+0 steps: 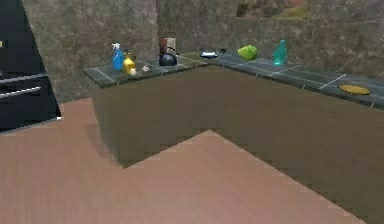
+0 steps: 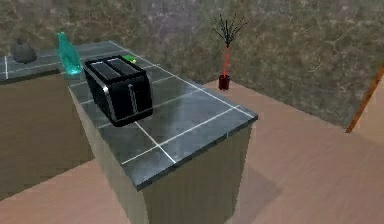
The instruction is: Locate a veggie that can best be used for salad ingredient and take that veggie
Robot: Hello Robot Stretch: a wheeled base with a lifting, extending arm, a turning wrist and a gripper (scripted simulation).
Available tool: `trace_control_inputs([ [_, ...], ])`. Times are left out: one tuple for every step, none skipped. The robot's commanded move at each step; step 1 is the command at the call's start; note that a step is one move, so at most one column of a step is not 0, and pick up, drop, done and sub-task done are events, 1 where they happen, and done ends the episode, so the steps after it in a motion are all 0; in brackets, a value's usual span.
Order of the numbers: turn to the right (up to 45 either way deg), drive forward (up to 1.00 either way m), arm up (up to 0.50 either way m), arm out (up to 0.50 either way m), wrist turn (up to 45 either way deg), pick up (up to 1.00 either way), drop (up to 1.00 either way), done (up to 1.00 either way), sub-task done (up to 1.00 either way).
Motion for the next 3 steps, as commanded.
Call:
trace_control_inputs([
  [0.0,0.4,0.0,0.0,0.0,0.0,0.0,0.0,0.0],
  [9.0,0.0,0.0,0.0,0.0,0.0,0.0,0.0,0.0],
  [0.0,1.0,0.0,0.0,0.0,0.0,0.0,0.0,0.0],
])
